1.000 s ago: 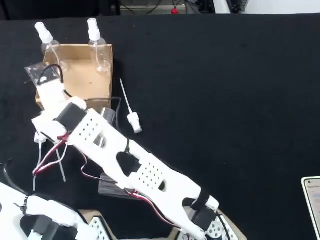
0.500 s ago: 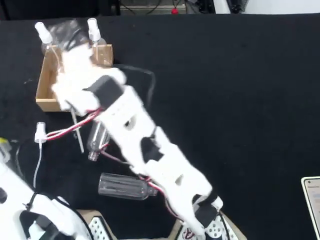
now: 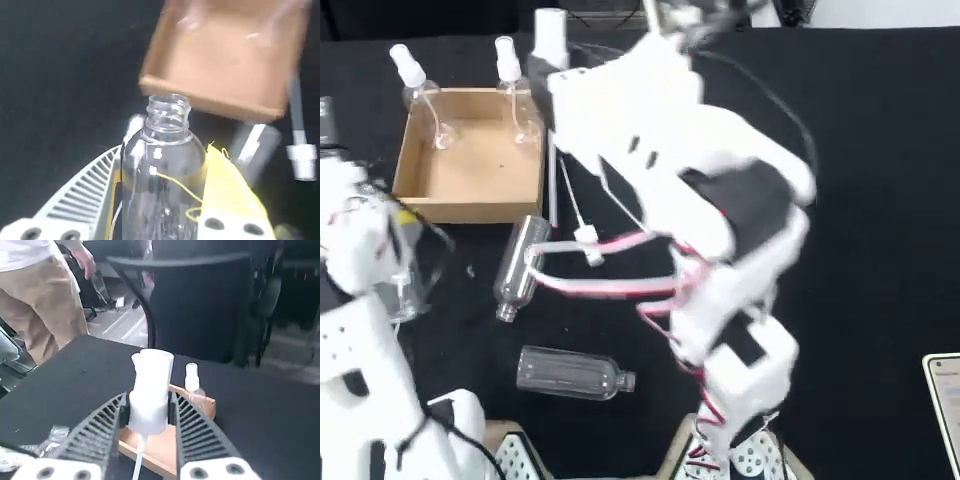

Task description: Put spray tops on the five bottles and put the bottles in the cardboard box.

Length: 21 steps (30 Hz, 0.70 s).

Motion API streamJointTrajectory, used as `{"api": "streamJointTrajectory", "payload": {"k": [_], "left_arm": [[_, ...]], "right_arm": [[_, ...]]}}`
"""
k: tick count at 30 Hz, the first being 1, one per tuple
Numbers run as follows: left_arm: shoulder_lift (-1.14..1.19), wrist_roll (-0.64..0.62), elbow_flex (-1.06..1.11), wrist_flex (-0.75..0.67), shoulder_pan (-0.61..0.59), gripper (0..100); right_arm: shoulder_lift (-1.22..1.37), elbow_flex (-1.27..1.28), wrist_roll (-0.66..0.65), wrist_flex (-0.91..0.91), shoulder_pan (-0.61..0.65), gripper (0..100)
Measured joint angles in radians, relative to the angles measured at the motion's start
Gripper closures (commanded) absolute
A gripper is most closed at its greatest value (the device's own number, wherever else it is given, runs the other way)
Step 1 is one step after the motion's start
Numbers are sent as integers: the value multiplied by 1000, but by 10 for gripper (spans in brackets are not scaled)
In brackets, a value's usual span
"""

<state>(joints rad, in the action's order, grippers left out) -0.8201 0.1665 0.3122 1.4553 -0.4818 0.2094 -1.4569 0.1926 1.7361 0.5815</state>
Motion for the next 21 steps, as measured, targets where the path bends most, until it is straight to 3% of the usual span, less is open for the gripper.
{"api": "streamJointTrajectory", "payload": {"k": [5,9,21], "left_arm": [[-178,-3,-26,8,183,884],[-330,-3,5,-11,358,884],[-506,-3,351,-304,664,884]], "right_arm": [[-264,281,-9,0,-8,974],[-439,488,-9,-32,-91,974],[-824,842,-9,-195,-321,974]]}}
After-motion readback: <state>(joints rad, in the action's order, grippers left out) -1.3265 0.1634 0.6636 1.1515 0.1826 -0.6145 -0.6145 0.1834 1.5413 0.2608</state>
